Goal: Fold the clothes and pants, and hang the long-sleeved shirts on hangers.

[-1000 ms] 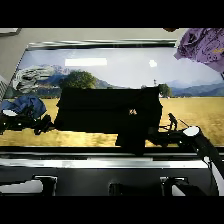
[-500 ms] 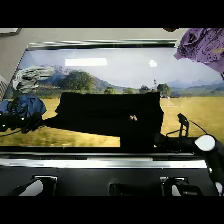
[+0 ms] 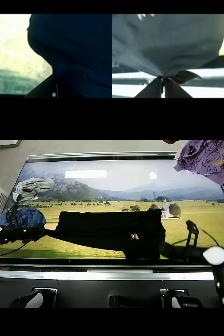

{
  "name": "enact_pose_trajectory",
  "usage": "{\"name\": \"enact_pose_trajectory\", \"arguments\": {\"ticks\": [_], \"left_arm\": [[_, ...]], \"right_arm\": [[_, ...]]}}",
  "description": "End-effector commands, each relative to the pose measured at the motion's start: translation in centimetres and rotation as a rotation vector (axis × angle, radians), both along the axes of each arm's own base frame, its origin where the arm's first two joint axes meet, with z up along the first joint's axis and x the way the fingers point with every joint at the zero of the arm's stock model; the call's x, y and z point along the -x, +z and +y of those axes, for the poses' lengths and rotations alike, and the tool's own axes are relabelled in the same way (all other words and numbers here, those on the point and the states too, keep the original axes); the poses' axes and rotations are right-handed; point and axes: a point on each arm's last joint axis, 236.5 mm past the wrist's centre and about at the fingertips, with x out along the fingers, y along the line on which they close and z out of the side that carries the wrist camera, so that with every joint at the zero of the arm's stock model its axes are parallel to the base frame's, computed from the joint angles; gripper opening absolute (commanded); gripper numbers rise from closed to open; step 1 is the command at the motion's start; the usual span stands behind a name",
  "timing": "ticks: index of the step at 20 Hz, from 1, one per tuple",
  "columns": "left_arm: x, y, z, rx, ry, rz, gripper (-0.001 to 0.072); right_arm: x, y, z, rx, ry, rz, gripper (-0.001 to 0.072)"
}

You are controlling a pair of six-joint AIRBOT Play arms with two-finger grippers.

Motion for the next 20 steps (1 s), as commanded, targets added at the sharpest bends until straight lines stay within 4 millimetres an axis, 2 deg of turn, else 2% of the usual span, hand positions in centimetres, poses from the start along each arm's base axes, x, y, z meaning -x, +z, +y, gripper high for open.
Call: {"name": "enact_pose_trajectory", "arguments": {"ticks": [1,5,8,12,14,17,20], "left_arm": [[-3.1,-0.5,0.0,-0.029,0.028,-0.068,0.0012],[-6.4,-1.8,0.7,-0.041,0.046,-0.077,0.0012],[-8.4,-3.5,1.3,-0.04,0.055,-0.05,0.0013],[-11.2,-5.3,1.1,-0.033,0.051,-0.036,0.0013],[-12.4,-6.0,0.7,-0.033,0.039,-0.032,0.0013],[-13.9,-7.4,0.1,-0.035,0.027,-0.026,0.0013],[-13.8,-9.3,-0.9,-0.03,0.004,0.014,0.0014]], "right_arm": [[-6.1,0.3,-1.1,0.041,0.028,-0.06,0.0026],[-12.8,-1.0,-1.8,0.043,0.043,-0.071,0.0026],[-16.3,-2.6,-2.0,0.043,0.069,-0.051,0.0026],[-21.1,-2.7,-2.9,0.058,0.045,-0.1,0.0026],[-22.3,-3.1,-3.0,0.056,0.047,-0.095,0.0026],[-22.9,-5.1,-3.1,0.052,0.043,-0.058,0.0026],[-22.6,-7.8,-3.0,0.046,0.046,-0.001,0.0027]]}}
